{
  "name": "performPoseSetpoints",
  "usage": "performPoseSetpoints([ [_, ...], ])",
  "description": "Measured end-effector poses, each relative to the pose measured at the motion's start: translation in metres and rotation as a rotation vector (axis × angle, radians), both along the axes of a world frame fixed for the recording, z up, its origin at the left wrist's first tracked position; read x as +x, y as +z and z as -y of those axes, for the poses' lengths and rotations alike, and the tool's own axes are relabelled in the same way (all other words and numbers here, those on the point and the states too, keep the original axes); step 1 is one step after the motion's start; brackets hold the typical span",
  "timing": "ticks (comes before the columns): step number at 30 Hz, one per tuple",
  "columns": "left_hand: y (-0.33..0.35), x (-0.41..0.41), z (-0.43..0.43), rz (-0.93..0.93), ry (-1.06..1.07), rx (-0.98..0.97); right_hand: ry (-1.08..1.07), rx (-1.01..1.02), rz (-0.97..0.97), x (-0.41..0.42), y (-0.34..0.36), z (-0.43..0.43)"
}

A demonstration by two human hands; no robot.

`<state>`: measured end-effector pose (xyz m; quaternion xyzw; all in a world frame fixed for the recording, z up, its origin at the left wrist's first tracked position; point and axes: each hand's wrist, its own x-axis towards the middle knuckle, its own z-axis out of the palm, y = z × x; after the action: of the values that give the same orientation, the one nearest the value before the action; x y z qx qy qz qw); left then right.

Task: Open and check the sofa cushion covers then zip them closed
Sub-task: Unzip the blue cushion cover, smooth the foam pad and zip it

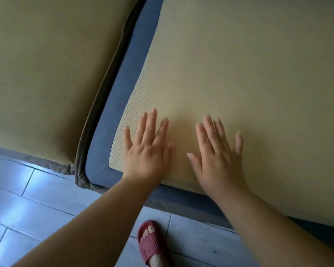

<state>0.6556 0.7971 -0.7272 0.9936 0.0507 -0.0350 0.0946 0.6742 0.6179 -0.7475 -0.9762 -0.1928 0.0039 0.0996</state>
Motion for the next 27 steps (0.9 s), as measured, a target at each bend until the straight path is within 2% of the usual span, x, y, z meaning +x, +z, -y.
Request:
performPoseSetpoints([
  [2, -0.002, -0.004, 0.024, 0.04, -0.076, -0.027, -0.041, 0.002, -0.016, -0.007, -0.003, 0.019],
  [5, -0.014, -0.008, 0.049, -0.074, -0.073, -0.022, -0.039, -0.036, -0.105, -0.011, -0.007, 0.025],
  [7, -0.013, -0.004, 0.058, -0.023, -0.037, -0.008, -0.058, 0.018, -0.061, -0.005, 0.002, 0.033],
  [9, -0.002, 0.004, 0.079, 0.041, -0.116, -0.037, -0.092, 0.004, -0.023, -0.003, 0.006, 0.058],
  [11, -0.006, 0.011, 0.099, 0.004, -0.162, -0.032, -0.128, -0.029, -0.071, -0.01, 0.002, 0.087],
  [14, -0.017, 0.013, 0.116, -0.11, -0.119, -0.024, -0.098, -0.052, -0.149, -0.014, -0.005, 0.111],
  [18, -0.008, 0.014, 0.142, 0.001, -0.227, -0.033, -0.165, -0.042, -0.075, -0.006, 0.003, 0.136],
  [22, -0.016, 0.014, 0.176, -0.101, -0.226, -0.005, -0.172, -0.021, -0.129, -0.015, -0.003, 0.169],
  [25, -0.001, 0.019, 0.199, 0.016, -0.194, -0.033, -0.297, 0.027, -0.029, -0.013, 0.01, 0.197],
  [27, 0.004, 0.019, 0.219, 0.037, -0.241, -0.051, -0.343, -0.015, -0.042, -0.018, 0.008, 0.222],
])
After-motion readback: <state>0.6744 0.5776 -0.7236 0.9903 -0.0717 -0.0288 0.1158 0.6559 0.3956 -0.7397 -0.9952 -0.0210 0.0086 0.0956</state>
